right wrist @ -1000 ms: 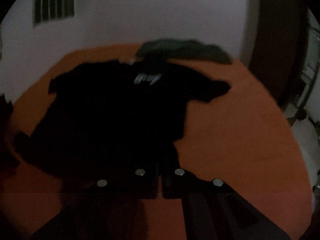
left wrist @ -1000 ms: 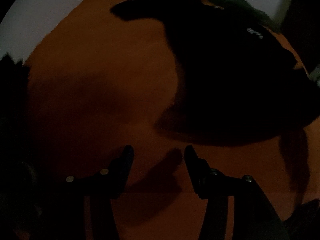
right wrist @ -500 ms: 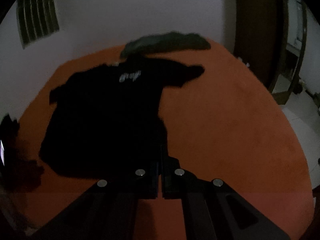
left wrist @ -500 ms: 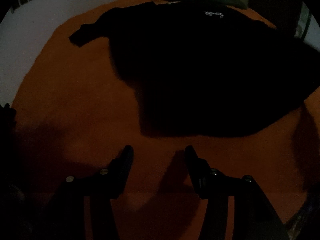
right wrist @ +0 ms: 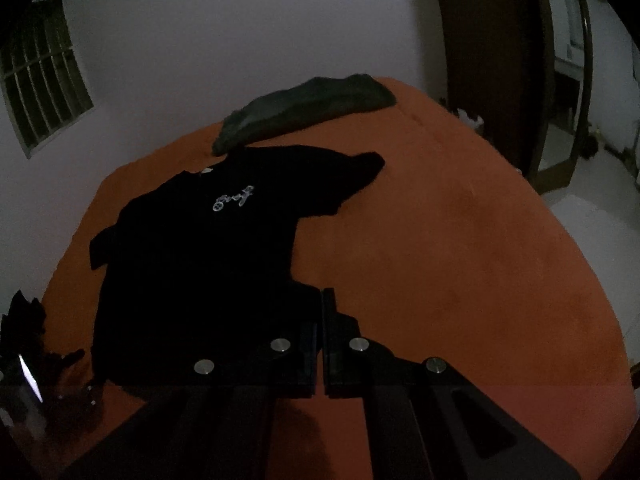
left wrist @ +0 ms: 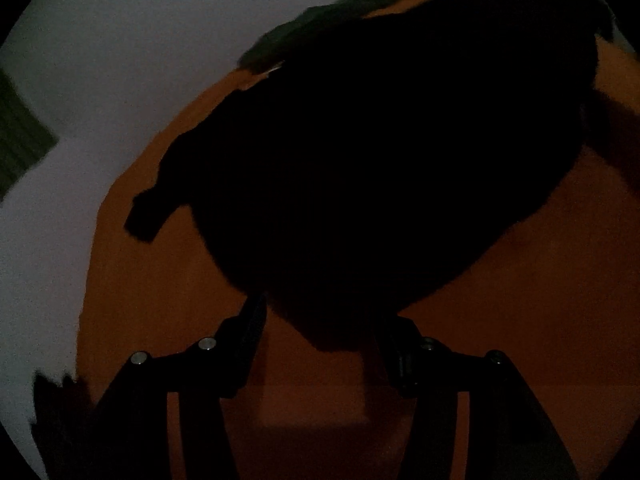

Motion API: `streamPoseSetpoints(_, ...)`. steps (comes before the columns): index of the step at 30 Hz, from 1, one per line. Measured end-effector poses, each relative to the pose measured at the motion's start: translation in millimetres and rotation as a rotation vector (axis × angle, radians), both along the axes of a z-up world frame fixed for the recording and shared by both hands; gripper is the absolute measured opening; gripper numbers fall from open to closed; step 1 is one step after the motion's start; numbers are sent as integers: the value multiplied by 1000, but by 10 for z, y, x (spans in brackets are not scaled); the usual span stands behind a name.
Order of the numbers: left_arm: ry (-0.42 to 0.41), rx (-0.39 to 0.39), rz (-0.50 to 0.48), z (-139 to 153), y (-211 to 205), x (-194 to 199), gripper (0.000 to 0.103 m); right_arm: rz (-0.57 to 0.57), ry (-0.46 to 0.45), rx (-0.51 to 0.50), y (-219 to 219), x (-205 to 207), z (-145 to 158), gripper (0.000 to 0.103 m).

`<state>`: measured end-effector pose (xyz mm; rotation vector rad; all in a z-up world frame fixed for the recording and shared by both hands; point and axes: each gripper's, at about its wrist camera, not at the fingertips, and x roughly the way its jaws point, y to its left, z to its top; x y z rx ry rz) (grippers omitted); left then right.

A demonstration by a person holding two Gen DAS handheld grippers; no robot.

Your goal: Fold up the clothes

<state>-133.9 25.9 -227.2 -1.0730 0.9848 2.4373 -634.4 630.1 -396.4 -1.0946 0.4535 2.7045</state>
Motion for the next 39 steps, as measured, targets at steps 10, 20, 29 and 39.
streamPoseSetpoints(10,-9,-167,-245,-10,285,-27,52,19,-53,-9,-16,41,-131,1)
streamPoseSetpoints(20,120,219,143,839,-275,173,10,24,-76,-23,16,12,-220,1)
streamPoseSetpoints(29,-32,347,508,850,-825,648,10,130,-103,-93,-314,106,-261,1)
streamPoseSetpoints(39,-160,343,669,376,-1055,770,22,179,-253,-141,-402,231,-761,3)
